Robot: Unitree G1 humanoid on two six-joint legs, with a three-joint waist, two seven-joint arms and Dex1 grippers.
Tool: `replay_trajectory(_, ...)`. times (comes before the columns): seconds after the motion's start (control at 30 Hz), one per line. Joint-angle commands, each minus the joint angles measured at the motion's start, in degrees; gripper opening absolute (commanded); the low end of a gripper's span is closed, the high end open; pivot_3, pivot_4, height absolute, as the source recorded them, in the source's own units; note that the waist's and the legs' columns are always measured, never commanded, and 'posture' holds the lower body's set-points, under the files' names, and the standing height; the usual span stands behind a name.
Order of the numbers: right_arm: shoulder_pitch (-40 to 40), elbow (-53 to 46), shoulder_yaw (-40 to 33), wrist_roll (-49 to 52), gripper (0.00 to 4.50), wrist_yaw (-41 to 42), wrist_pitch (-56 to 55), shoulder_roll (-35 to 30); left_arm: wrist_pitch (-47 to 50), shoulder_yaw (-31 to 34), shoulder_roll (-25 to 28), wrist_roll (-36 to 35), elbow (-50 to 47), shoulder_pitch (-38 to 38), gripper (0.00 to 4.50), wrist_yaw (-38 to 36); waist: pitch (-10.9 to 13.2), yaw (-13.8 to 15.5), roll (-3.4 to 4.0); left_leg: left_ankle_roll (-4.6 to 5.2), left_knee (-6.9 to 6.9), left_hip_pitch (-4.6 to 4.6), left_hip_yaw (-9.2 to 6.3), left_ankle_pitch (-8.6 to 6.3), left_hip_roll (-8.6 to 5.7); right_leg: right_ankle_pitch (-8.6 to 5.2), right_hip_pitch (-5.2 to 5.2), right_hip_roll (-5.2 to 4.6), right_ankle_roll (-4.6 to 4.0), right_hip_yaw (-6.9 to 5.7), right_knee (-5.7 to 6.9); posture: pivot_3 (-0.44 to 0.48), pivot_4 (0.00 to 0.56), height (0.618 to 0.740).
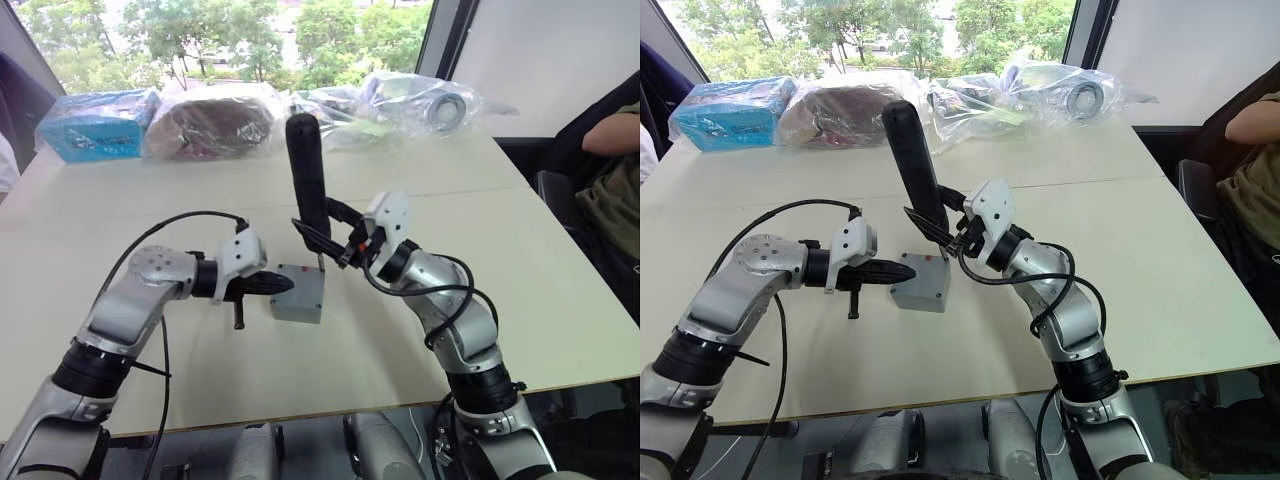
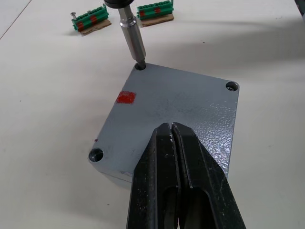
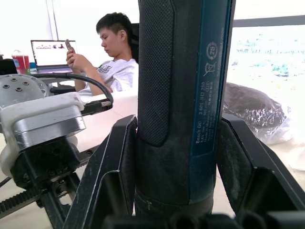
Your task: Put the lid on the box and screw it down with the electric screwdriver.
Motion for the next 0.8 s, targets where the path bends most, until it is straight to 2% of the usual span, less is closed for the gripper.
replay_trajectory(0.03,-1.61,-1.23,-1.59,0.67,1.83,0.01,-1.42,-0.1,0.18,-0.96,0.24,0.73,-0.57,0.81,0.0,-0.25,0.0,0.0,0.0,0.0,0.0,0.0,0.0,0.0,0.0,0.0,0.0,0.0,0.0,0.0,0.0,0.0,0.15,0.74)
replay_trajectory(0.8,1.15,-1.66,-0.48,1.83,1.83,-0.06,0.3,0.53,0.45,-1.2,0.13,0.97,-0.22,0.29,0.0,-0.1,0.0,-0.01,0.0,0.0,0.0,0.0,0.0,0.0,0.0,-0.01,0.0,0.0,-0.01,0.0,-0.02,0.0,0.15,0.74)
